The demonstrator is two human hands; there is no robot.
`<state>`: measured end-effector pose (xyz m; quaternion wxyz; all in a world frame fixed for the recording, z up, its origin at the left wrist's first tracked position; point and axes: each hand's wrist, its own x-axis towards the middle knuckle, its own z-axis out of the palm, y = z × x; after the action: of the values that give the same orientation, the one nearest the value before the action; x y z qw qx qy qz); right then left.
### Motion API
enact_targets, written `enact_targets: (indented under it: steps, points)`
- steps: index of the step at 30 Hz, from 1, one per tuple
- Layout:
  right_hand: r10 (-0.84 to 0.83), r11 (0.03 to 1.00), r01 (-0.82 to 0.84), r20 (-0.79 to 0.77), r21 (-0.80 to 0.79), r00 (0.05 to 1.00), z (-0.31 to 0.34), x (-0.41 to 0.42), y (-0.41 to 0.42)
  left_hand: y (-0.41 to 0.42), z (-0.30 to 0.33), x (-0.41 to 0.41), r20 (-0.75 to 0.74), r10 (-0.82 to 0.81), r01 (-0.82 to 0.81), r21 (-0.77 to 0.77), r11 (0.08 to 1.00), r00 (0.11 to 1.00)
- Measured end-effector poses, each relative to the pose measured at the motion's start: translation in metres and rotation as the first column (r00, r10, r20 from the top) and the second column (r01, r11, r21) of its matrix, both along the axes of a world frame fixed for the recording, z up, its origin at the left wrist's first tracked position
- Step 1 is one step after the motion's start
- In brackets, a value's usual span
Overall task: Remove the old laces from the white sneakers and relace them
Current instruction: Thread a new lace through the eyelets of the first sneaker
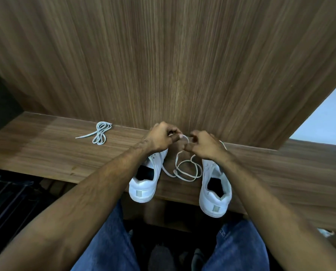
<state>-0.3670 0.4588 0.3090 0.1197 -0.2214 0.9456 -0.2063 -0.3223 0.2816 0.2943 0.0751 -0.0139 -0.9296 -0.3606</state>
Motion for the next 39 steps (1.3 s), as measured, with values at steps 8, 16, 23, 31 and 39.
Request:
enact_targets:
  steps: [8,16,23,31,39]
  points:
    - [-0.290,0.862,0.310,0.110,-0.402,0.951,-0.006,-0.023,0.024,-0.020,0.004,0.008,-0.002,0.034,-0.034,-0.015,0.999,0.999]
    - [-0.550,0.784,0.518,0.004,-0.343,0.835,-0.019,-0.029,0.062,-0.040,0.001,0.012,-0.043,0.176,-0.176,0.010,0.984,0.983]
    - [0.042,0.962,-0.074,-0.127,-0.262,0.991,-0.015,0.001,0.001,0.012,0.004,-0.001,-0.042,-0.079,0.075,-0.083,0.994,0.996]
    - [-0.421,0.852,0.386,-0.026,-0.353,0.907,-0.022,-0.025,0.060,-0.036,-0.011,0.016,-0.003,0.108,-0.107,0.032,0.994,0.994]
    - [-0.070,0.992,0.056,-0.132,-0.111,0.989,-0.027,0.000,0.036,-0.023,-0.019,0.012,0.010,0.053,-0.053,-0.018,0.998,0.999]
